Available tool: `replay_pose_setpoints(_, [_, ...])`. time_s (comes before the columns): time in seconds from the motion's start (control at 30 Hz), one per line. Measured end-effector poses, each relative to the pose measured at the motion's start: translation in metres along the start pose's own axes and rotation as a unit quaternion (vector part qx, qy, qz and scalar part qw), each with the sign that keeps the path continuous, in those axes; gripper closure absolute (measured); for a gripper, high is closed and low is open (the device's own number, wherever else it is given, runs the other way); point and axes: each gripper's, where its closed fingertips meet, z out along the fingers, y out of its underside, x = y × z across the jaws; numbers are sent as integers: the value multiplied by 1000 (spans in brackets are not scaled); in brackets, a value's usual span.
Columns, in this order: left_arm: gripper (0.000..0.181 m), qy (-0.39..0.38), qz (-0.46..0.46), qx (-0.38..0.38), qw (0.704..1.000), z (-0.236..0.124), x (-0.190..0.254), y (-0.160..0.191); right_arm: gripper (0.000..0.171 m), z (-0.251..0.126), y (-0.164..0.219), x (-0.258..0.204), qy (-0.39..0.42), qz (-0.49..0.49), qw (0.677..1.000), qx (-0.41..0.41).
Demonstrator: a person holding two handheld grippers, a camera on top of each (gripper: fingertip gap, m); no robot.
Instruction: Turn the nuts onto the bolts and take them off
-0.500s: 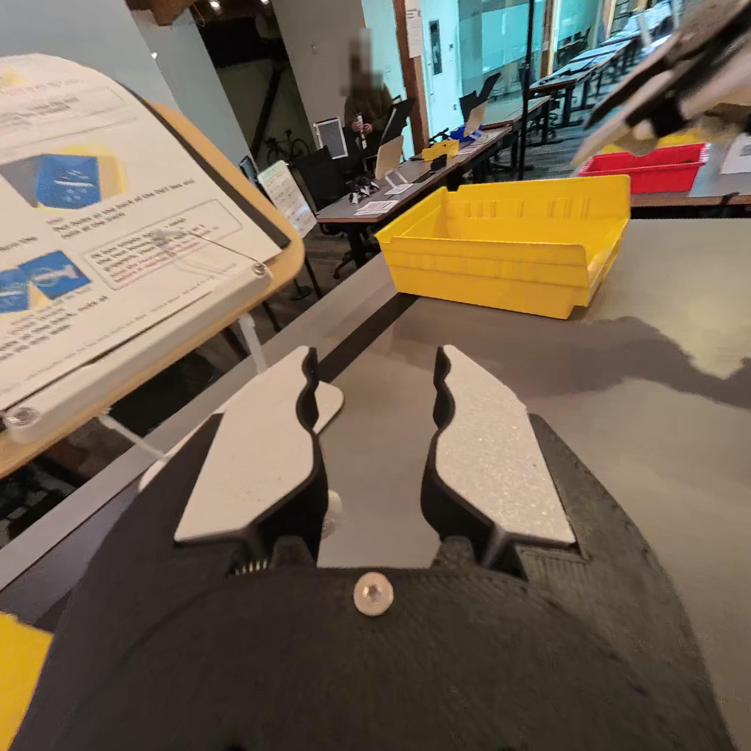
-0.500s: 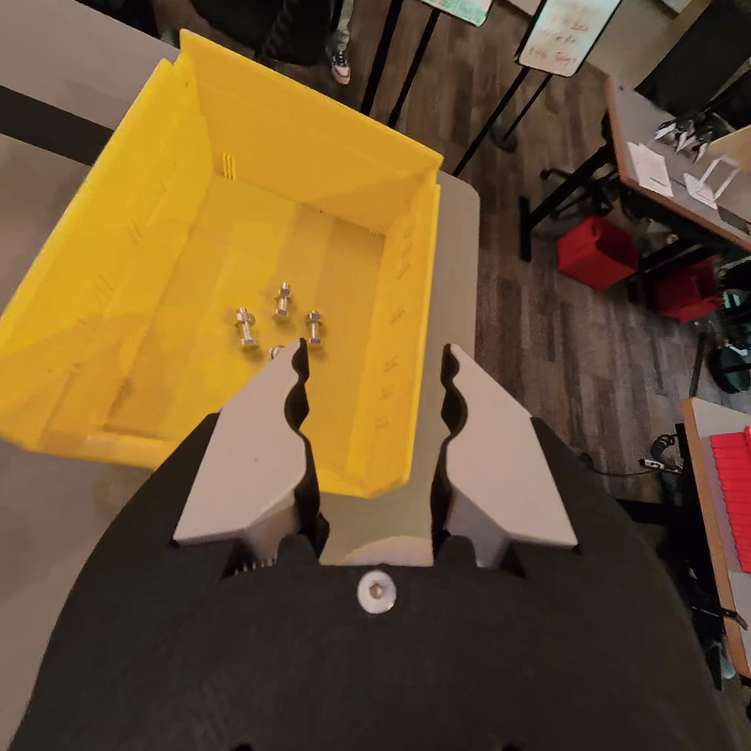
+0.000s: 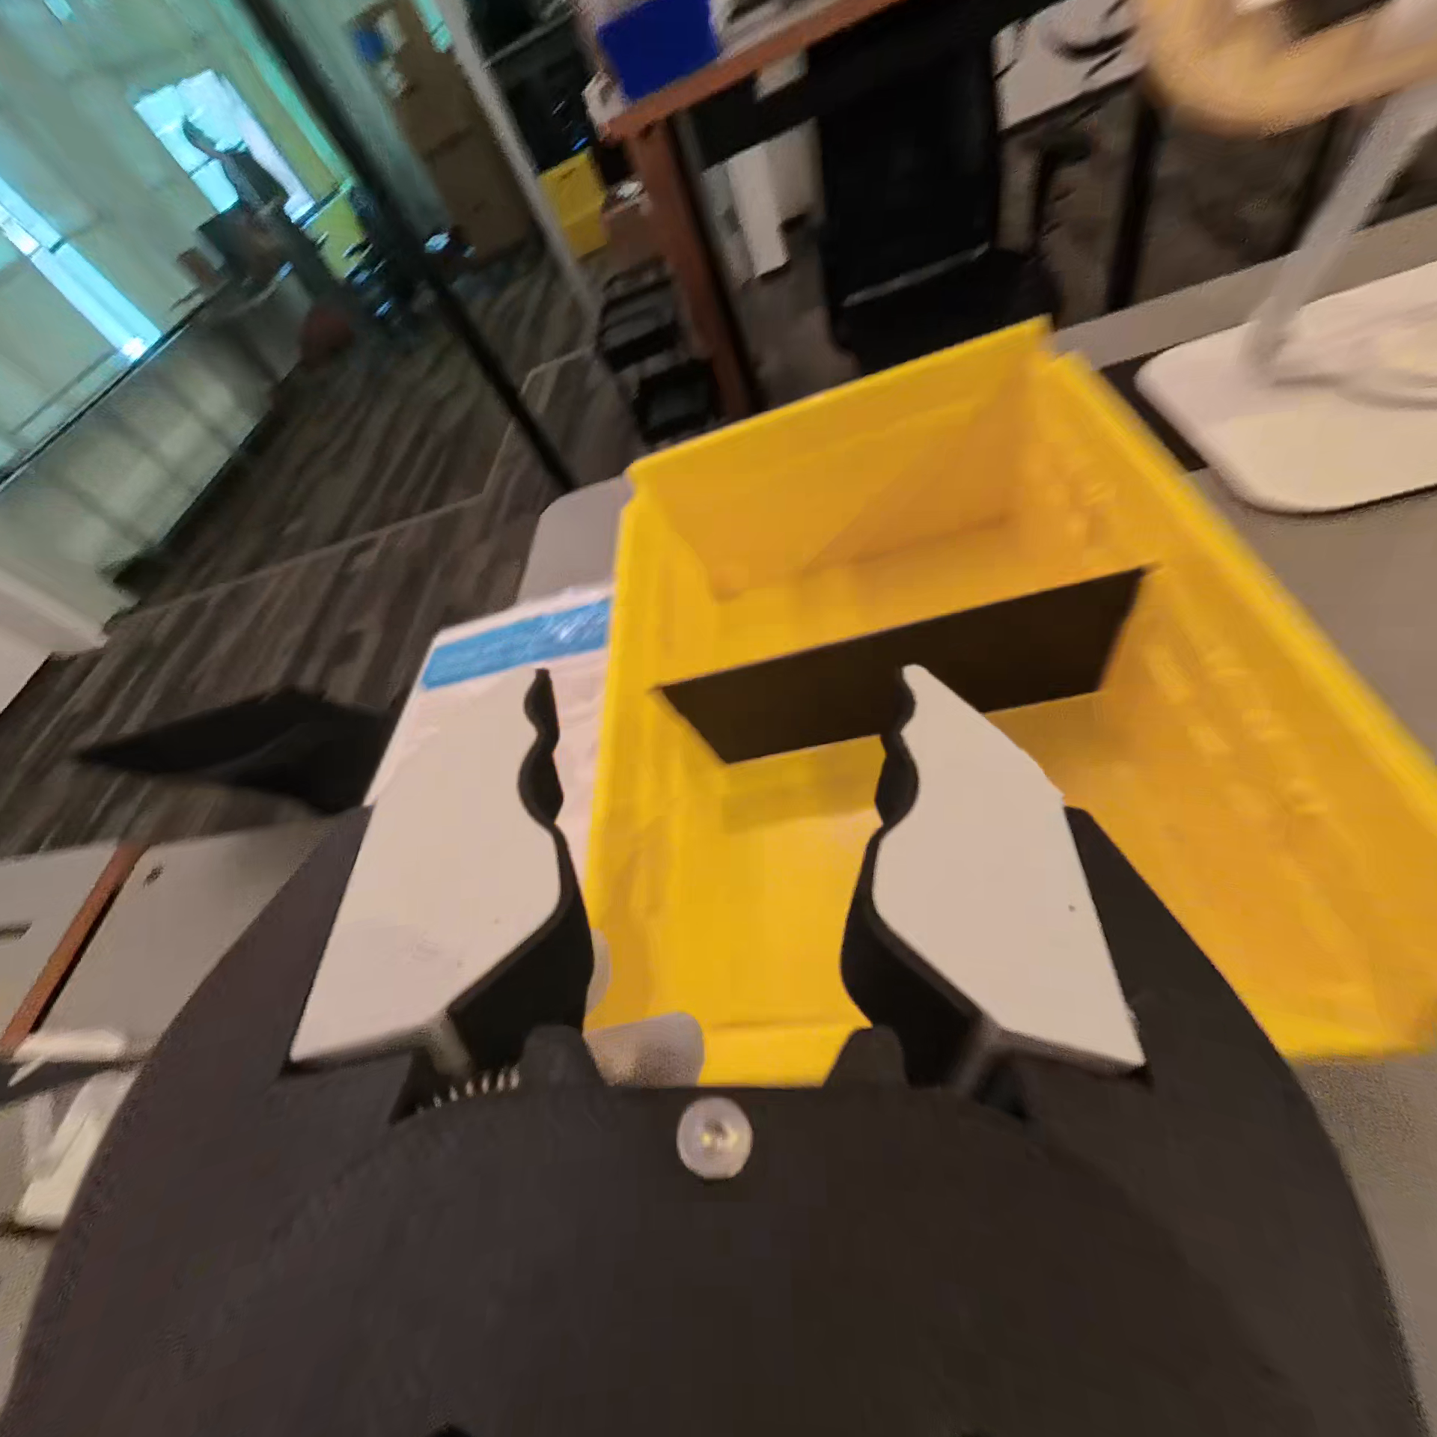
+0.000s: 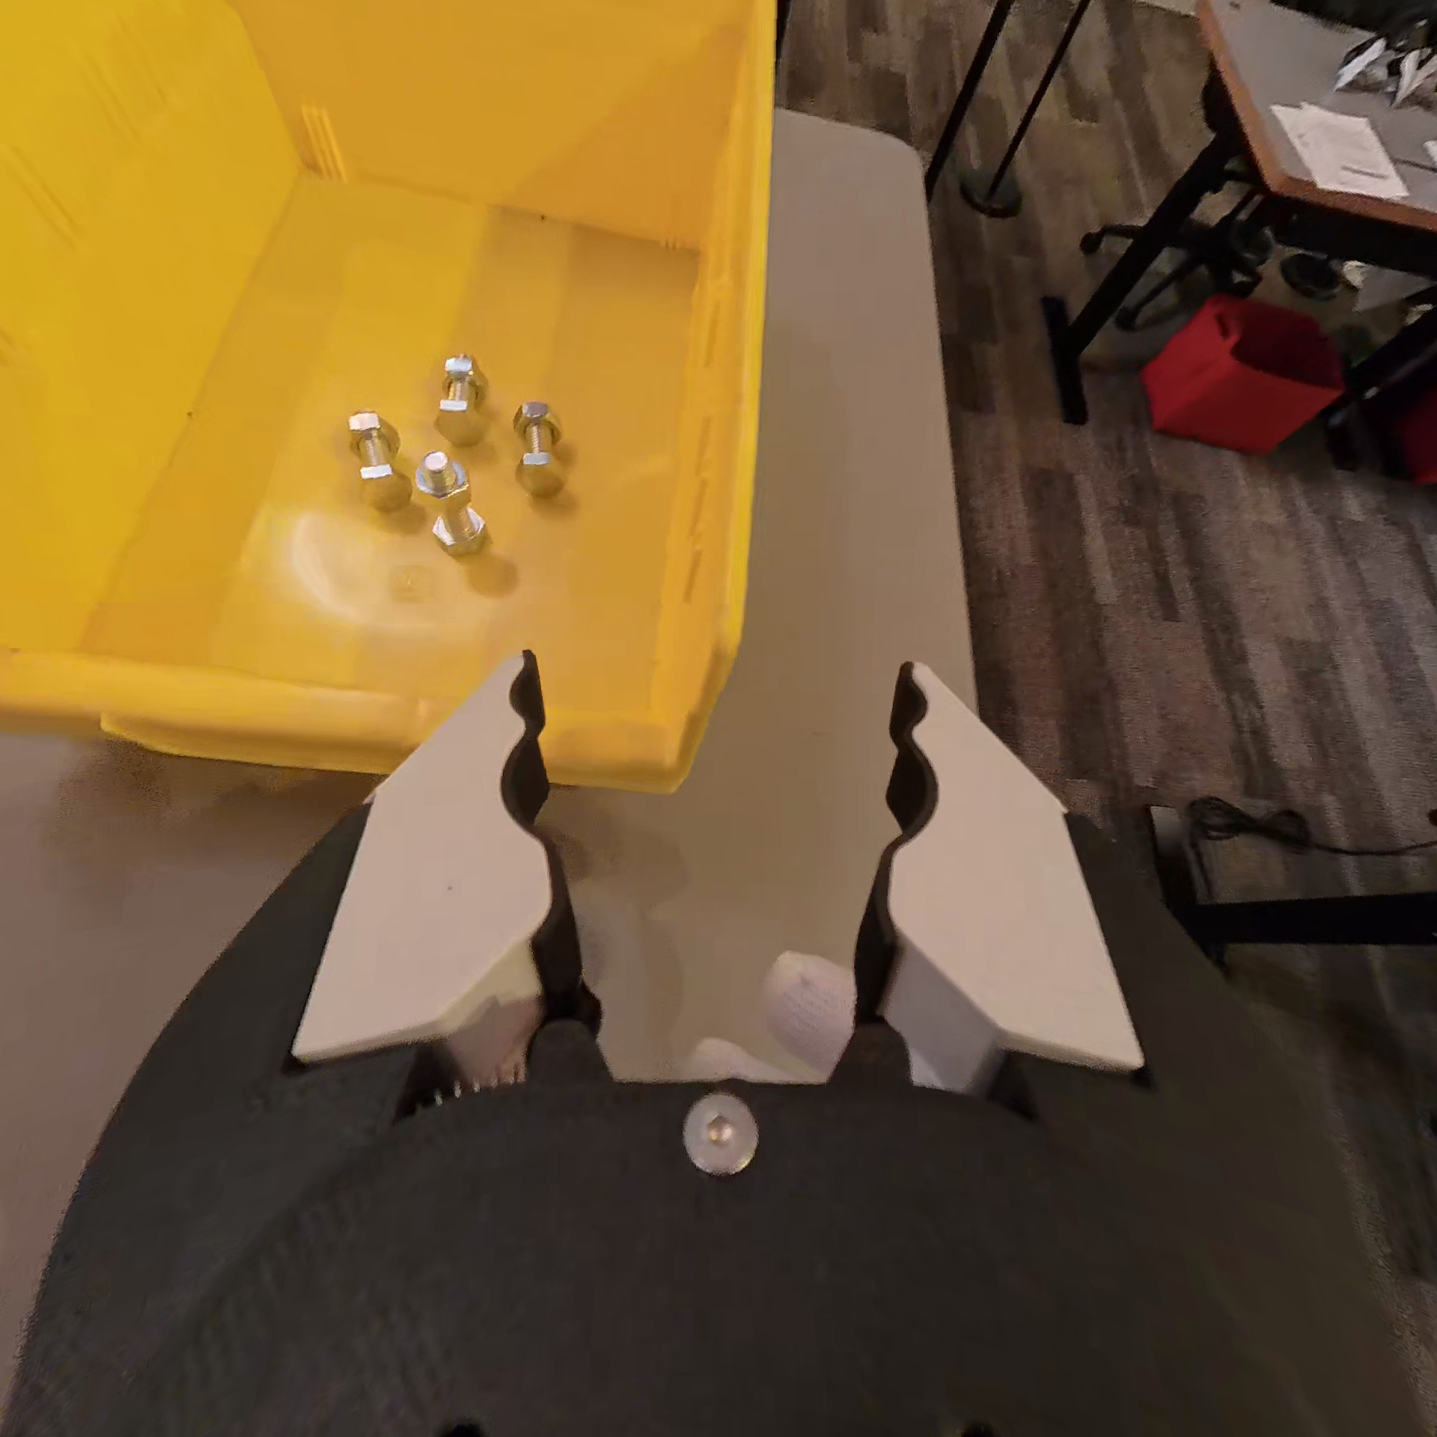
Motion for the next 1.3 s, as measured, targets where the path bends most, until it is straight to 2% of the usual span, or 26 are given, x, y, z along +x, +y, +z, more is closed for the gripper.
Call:
replay_pose_setpoints(0.13, [100, -68, -17, -68, 995, 6, -52, 56, 87, 14, 8, -17, -29, 0, 1000, -3])
replay_pose_setpoints(0.27, [99, -47, -58, -122, 990, 22, -58, 101, 95, 23, 8, -33, -49, 0, 999, -2])
replay_pose_setpoints(0.33, [108, -33, -69, -126, 989, 28, -56, 111, 98, 24, 7, -33, -44, 0, 999, 0])
replay_pose_setpoints(0.43, [121, 5, -99, -102, 990, 32, -47, 108, 113, 24, 7, -29, -30, 1, 1000, -1])
replay_pose_setpoints(0.47, [121, 19, -101, -97, 990, 33, -43, 106, 114, 24, 7, -27, -22, 5, 1000, -2])
replay_pose_setpoints(0.6, [105, 99, -130, -75, 984, 34, -22, 100, 136, 23, 8, -24, -11, 4, 1000, -4])
replay_pose_setpoints(0.67, [105, 121, -146, -62, 980, 37, -15, 97, 133, 25, 9, -20, 1, 0, 1000, -8])
replay_pose_setpoints(0.77, [129, 113, -149, -48, 981, 42, -16, 94, 125, 28, 5, -16, 8, 12, 1000, 7])
replay_pose_setpoints(0.83, [148, 105, -136, -36, 984, 47, -16, 93, 139, 31, 2, -18, 1, 7, 1000, 17])
replay_pose_setpoints(0.9, [156, 104, -141, -28, 984, 50, -14, 92, 146, 34, -2, -15, 2, 12, 1000, 22])
replay_pose_setpoints(1.0, [154, 111, -145, -24, 983, 53, -10, 93, 165, 37, -5, -10, 0, 6, 1000, 29])
replay_pose_setpoints(1.2, [142, 116, -132, -21, 984, 53, -8, 92, 168, 39, -6, -11, -23, 12, 999, 28])
replay_pose_setpoints(1.23, [141, 110, -128, -25, 985, 53, -9, 93, 168, 39, -6, -12, -23, 11, 999, 30])
replay_pose_setpoints(1.3, [129, 71, -111, -30, 991, 54, -19, 94, 168, 39, -6, -13, -25, 11, 999, 31])
